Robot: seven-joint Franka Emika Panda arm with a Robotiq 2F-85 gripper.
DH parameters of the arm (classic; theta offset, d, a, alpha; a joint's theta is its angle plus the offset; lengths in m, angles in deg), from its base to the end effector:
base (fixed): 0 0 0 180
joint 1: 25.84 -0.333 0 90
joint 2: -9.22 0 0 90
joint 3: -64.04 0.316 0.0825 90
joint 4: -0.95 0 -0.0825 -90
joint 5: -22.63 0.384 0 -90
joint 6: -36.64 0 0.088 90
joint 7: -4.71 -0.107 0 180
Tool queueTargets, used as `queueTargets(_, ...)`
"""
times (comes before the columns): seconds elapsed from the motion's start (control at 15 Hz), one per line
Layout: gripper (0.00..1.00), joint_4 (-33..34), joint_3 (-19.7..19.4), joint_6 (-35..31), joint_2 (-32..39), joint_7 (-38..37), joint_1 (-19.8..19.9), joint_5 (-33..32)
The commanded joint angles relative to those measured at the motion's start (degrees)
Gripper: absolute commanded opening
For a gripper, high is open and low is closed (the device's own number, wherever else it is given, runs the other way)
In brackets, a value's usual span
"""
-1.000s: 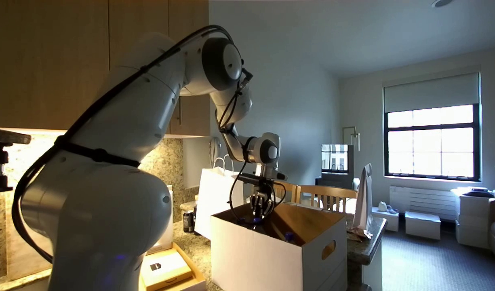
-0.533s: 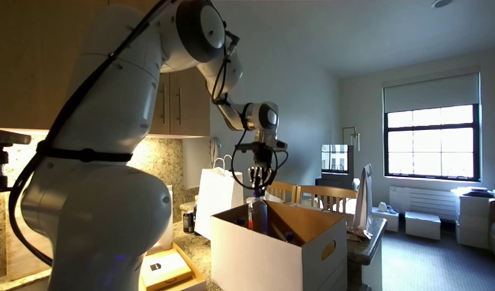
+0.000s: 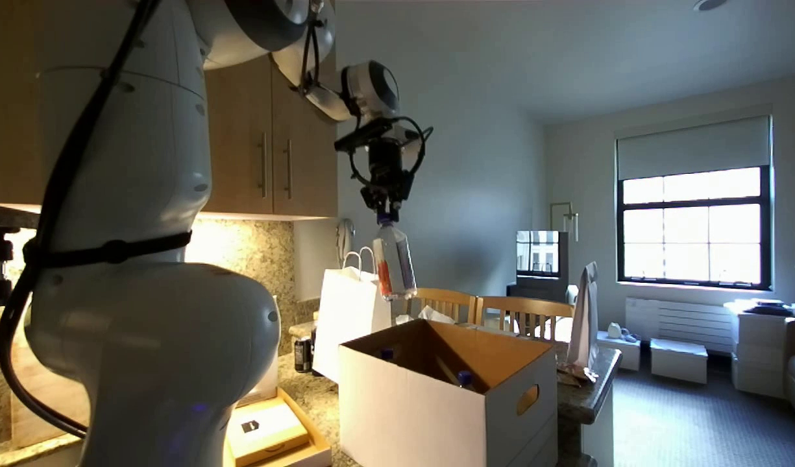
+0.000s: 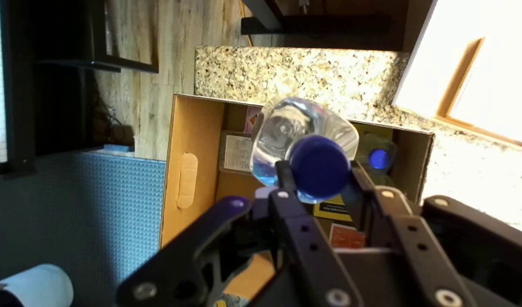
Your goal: Remove the water bottle from the box
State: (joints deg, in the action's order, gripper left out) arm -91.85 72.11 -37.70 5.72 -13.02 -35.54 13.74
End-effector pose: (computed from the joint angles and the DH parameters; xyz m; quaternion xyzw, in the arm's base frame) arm 0.4848 0.1372 0.6159 0.9881 -0.0113 -0.0992 0.1167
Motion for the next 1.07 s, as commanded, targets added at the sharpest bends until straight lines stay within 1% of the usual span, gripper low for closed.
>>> queueTargets(0.0,0.11,5.29,4.08,4.96,-1.68,5.70,-2.55,-3.58)
queueTargets(0.07,0.11,5.78,4.94,4.41,-2.17,7.39,-3.19,-3.16)
queueTargets(0.2,0.11,3.80,6.26,0.99,-3.73,10.73,-4.28,-2.58)
queueTargets(0.33,0.11,2.52,7.19,-2.12,-3.83,14.45,-5.16,-2.28)
queueTargets(0.67,0.11,-2.27,8.78,-13.22,-1.07,24.01,-7.12,-0.49)
queueTargets(1.0,0.11,-2.63,11.07,-19.74,5.90,32.33,-9.57,1.96)
